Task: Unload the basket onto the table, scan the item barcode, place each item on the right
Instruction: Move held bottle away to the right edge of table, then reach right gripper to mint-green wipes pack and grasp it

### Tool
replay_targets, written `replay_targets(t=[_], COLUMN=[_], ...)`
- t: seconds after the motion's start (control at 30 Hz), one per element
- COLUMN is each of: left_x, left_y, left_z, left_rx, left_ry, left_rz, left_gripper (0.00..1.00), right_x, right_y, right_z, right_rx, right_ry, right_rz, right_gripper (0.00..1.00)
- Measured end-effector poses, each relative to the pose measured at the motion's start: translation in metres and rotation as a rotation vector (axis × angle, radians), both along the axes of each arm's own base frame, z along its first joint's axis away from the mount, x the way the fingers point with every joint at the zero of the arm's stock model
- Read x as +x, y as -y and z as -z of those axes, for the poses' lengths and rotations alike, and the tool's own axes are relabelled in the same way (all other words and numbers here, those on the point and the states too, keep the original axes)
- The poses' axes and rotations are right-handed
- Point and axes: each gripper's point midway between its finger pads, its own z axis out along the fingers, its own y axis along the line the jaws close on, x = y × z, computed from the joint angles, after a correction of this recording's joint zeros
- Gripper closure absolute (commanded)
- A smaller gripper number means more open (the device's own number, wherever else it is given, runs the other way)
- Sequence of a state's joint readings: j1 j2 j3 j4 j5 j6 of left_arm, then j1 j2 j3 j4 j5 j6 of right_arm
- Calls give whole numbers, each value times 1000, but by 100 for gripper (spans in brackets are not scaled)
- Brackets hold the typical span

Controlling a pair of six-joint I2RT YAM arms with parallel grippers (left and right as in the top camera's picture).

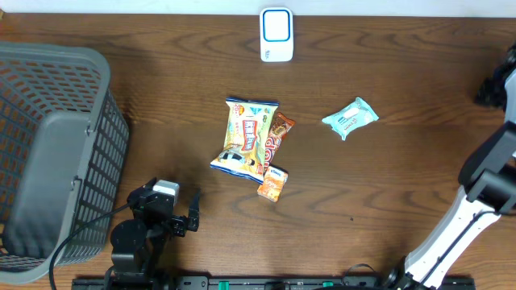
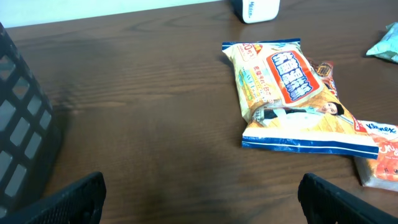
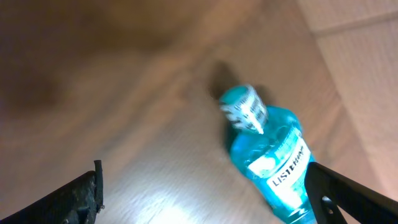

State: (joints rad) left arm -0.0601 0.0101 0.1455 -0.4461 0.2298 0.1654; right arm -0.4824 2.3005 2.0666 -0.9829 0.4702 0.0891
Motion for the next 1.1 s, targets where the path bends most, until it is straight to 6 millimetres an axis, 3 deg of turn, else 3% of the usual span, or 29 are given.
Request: replay_targets(t=[0.1,0.13,0.2,0.23,0.3,0.33,0.4,0.47,0.57,0.67,0.77,0.87,1.0,1.1], left_x=[0,0,0,0,0,0,0,0,0,0,0,0,0,0], left_y=[0,0,0,0,0,0,0,0,0,0,0,0,0,0], left_z=[0,0,0,0,0,0,0,0,0,0,0,0,0,0], left_rx=[0,0,0,0,0,0,0,0,0,0,0,0,0,0], left_ry=[0,0,0,0,0,0,0,-1,-1,0,0,0,0,0], left_rz=[0,0,0,0,0,0,0,0,0,0,0,0,0,0], left_gripper=[2,2,2,1,2,2,2,2,2,2,1,2,2,2], right_x=[26,33,35,32,22,19,2,-9,-4,-6,-15,-22,-14,-8], right_y=[-43,-68,-104,-138,-174,-185,-226,-258,-316,-377,-416,-433,-439,-436], right_z=[-70,-106,-152,-188,-219,-226,-240,-233,-201,-140,-80,-26,6,18], right_rx=[50,73,109,155,218,238,343,420,478,459,378,214,13,-86], right_ry=[197,286,396,482,557,572,596,550,433,241,67,-71,-133,-152], right_rz=[-110,-168,-247,-309,-352,-360,-361,-363,-449,-555,-630,-685,-727,-734], right_gripper=[1,1,1,1,1,1,1,1,1,1,1,1,4,10])
